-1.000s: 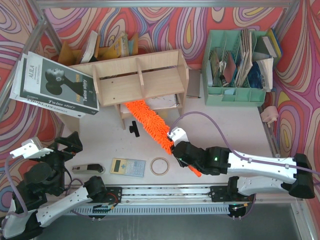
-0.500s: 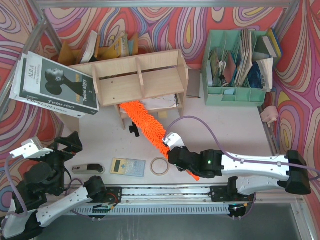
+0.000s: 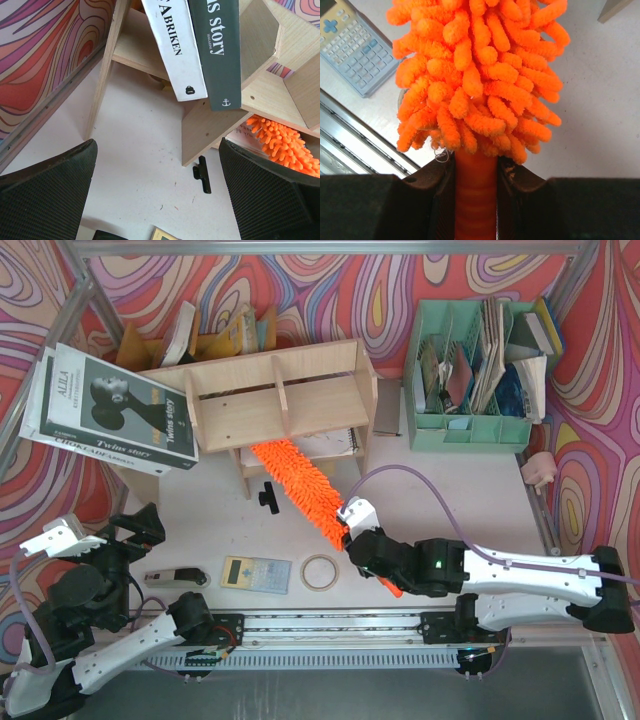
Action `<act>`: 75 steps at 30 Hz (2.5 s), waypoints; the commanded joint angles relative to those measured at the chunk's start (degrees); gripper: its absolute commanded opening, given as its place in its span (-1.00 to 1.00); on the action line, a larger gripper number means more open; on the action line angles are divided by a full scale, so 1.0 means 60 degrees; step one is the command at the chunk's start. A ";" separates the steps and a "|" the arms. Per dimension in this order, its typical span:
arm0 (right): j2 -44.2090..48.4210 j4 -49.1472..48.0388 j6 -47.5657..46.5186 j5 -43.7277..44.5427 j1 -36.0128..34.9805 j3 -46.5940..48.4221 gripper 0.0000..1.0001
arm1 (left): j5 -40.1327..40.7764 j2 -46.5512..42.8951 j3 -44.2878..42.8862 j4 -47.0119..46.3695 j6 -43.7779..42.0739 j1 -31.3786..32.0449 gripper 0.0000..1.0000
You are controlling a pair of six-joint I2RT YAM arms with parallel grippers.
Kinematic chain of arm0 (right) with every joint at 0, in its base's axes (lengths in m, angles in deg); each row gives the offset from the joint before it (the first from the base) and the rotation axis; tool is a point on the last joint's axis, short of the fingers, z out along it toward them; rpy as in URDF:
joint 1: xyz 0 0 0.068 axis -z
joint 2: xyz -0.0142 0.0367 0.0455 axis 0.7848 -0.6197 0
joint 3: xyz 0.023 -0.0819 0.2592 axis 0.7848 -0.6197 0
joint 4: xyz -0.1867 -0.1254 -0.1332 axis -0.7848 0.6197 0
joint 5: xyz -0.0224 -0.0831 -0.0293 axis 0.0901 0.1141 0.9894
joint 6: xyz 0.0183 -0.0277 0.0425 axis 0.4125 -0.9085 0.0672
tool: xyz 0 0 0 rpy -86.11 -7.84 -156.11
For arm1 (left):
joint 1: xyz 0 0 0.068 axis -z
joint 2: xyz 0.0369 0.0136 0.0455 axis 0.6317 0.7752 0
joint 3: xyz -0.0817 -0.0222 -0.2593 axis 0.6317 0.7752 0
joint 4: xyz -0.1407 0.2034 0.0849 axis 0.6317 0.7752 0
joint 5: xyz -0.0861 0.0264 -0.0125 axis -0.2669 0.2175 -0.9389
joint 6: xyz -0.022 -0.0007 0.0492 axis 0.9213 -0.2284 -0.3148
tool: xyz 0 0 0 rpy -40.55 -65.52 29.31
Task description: Dust the bookshelf with a duster
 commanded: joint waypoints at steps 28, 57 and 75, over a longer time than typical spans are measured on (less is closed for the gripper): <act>0.0476 0.0090 0.0465 -0.1104 -0.0410 -0.1063 -1.00 | 0.0029 -0.0036 0.0120 -0.0115 -0.0098 0.0030 0.97; 0.0699 0.0623 0.1215 0.0038 -0.1069 -0.0744 -1.00 | 0.0015 0.0010 0.0118 -0.0118 -0.0109 0.0030 0.97; 0.1380 0.2667 0.2515 0.2753 -0.1060 0.0601 -1.00 | -0.0030 -0.0030 0.0121 -0.0098 -0.0051 0.0030 0.97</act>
